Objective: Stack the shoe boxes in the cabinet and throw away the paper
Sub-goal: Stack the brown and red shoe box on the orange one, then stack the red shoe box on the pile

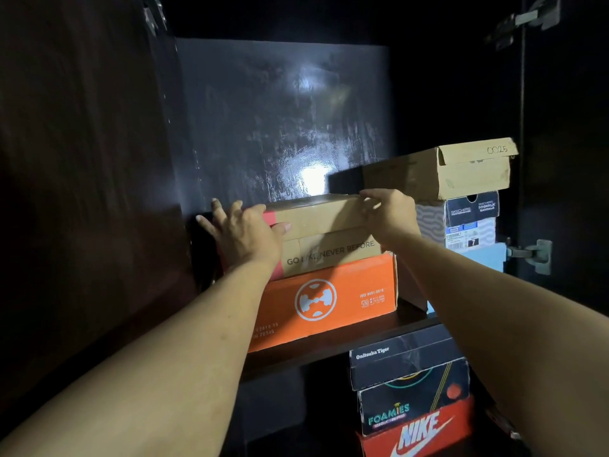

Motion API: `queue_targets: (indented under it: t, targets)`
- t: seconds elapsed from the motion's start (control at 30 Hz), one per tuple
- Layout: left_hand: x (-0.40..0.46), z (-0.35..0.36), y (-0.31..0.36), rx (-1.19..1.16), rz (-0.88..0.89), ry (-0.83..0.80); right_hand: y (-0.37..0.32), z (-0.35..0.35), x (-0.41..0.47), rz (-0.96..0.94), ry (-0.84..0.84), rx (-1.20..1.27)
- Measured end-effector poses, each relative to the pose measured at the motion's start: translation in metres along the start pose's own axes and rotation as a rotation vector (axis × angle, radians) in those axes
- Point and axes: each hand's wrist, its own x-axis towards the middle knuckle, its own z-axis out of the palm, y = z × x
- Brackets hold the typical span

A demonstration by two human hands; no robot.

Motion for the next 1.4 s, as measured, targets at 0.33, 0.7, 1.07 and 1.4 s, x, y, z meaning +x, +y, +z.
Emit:
queue_targets:
  t: [0.33, 0.7, 1.07, 1.4]
  targets:
    - [-0.02, -0.003, 0.015, 0.186, 0.144, -0.011, -0.004, -0.015, -0.009, -0.041, -0.101, -0.024]
    - [-0.11, 0.007, 0.096, 0.077, 0.572, -0.469, 0.032, -0.145, -0.059, 0.086, -0.276, -0.249]
    - [-0.262, 0.003, 0.239, -0.333, 0.701, -1.16, 0.109, -0.353, -0.192, 0.447, -0.338, -0.547]
    - [-0.436, -0.019, 0.339, -0.479, 0.922, -1.509, 0.181, -0.501, -0.344, 0.864, -0.247, -0.698]
